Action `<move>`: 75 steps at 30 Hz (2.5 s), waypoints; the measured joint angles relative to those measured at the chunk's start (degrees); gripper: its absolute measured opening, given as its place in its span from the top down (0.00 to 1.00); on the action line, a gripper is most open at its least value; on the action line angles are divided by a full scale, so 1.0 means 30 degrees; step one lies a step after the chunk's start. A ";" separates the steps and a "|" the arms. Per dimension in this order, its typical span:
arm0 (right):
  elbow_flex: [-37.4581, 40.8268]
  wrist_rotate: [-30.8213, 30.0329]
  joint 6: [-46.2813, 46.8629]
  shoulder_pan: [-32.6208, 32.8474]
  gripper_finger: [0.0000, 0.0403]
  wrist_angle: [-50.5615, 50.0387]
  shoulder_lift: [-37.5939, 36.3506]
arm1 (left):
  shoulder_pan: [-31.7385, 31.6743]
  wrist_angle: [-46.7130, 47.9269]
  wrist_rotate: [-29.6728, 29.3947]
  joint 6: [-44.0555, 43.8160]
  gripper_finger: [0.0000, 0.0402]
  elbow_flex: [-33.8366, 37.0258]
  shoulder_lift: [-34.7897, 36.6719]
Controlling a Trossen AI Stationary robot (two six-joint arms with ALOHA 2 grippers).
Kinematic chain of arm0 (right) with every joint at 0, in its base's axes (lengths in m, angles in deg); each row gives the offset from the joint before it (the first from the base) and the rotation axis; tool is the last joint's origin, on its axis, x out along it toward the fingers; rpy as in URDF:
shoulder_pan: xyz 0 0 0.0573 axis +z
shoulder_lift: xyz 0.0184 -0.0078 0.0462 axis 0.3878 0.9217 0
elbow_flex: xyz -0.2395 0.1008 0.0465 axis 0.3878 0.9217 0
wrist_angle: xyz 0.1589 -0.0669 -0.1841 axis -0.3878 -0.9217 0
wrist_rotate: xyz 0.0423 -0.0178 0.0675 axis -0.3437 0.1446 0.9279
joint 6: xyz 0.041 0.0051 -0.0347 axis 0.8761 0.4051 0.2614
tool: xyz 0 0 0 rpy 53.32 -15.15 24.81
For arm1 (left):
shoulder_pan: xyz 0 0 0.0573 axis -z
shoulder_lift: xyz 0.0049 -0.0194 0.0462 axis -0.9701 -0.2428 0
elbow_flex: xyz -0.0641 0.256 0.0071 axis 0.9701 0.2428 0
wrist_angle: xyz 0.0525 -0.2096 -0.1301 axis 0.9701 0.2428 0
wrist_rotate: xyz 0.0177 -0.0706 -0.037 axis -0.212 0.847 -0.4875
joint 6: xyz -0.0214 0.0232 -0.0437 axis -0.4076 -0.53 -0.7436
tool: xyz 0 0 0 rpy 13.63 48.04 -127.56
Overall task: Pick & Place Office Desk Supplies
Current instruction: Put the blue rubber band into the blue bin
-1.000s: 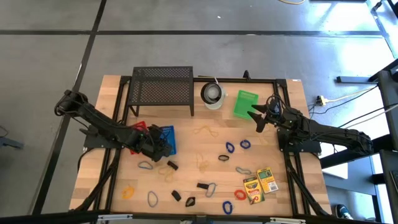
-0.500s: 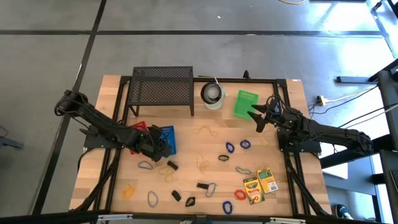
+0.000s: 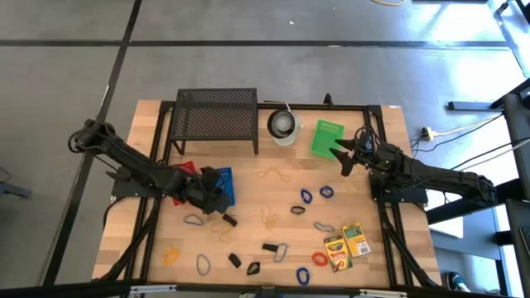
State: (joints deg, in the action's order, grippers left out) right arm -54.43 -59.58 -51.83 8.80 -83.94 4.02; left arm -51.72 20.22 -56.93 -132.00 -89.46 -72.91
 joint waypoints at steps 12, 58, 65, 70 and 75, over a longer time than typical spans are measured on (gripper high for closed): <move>0.0000 0.0007 0.0006 -0.0001 0.41 0.0001 0.0001 | 0.4557 0.0101 0.4899 0.1329 0.68 -0.1342 -0.0208; 0.0000 0.0007 0.0006 -0.0007 0.41 0.0007 0.0007 | 0.6410 0.1781 0.5439 0.0523 0.85 -0.0213 -0.6753; 0.0000 0.0007 0.0006 -0.0007 0.41 0.0001 0.0006 | 0.7209 0.1273 0.3986 -0.1209 0.98 -0.0125 -0.6806; 0.0000 0.0005 0.0003 0.0000 0.41 0.0005 0.0002 | 0.7608 0.1158 0.3468 -0.2347 0.99 -0.0177 -0.6802; 0.0000 0.0006 0.0006 -0.0007 0.41 0.0006 0.0001 | 0.8031 0.0556 0.1561 -0.1149 0.99 -0.1210 -0.6433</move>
State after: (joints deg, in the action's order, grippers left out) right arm -54.43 -59.56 -51.81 8.77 -83.92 4.03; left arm -27.63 21.89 -52.25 -135.44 -93.09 -92.21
